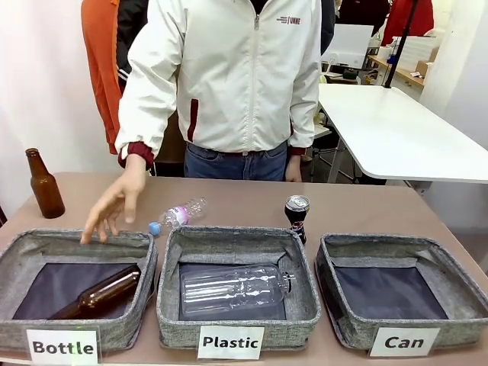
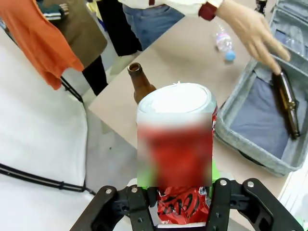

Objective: Sort the can waste into the basket.
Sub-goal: Pick up the can waste from the table and place it in the right Fabric basket.

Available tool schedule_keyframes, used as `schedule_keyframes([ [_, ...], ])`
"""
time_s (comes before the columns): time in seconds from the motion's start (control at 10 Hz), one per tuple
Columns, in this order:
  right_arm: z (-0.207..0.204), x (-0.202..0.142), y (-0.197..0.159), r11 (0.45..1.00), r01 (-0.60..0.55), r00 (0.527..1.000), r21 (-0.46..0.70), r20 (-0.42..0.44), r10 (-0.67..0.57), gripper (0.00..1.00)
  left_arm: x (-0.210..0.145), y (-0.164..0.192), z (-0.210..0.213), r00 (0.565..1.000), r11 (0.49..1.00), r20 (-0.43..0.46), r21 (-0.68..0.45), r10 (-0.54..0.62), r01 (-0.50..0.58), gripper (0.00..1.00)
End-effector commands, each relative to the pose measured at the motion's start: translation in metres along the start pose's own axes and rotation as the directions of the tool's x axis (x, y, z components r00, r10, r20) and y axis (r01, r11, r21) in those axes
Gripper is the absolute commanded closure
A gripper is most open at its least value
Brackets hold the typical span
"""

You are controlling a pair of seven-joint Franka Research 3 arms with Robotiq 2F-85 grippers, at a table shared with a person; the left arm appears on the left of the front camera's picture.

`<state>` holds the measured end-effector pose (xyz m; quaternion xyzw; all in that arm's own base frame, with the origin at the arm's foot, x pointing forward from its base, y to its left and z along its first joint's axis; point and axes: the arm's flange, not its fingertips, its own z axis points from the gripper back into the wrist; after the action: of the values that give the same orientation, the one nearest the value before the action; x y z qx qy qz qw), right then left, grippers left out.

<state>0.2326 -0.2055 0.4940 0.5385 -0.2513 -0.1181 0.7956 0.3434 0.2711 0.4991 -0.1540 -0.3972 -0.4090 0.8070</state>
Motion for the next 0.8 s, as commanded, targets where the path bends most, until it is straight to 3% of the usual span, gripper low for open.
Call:
schedule_keyframes([
  [0.0, 0.0, 0.003, 0.001, 0.999, -0.026, 1.0, 0.025, 0.013, 0.026, 0.0, 0.004, 0.012, 0.007, 1.0, 1.0, -0.005, 0.011, -0.023, 0.023, 0.75],
  [0.2, 0.0, 0.003, 0.001, 0.999, -0.026, 1.0, 0.025, 0.013, 0.026, 0.0, 0.015, 0.015, 0.007, 0.999, 0.999, 0.009, 0.005, -0.042, 0.042, 0.75],
  [0.4, 0.0, 0.003, 0.001, 0.999, -0.026, 1.0, 0.025, 0.013, 0.026, 0.0, 0.067, 0.007, -0.033, 0.993, 0.996, 0.094, -0.041, -0.069, 0.073, 0.75],
  [0.7, 0.0, 0.003, 0.001, 0.999, -0.026, 1.0, 0.025, 0.013, 0.026, 0.0, 0.172, -0.018, -0.106, 0.966, 0.956, -0.068, -0.172, -0.251, 0.237, 0.75],
])
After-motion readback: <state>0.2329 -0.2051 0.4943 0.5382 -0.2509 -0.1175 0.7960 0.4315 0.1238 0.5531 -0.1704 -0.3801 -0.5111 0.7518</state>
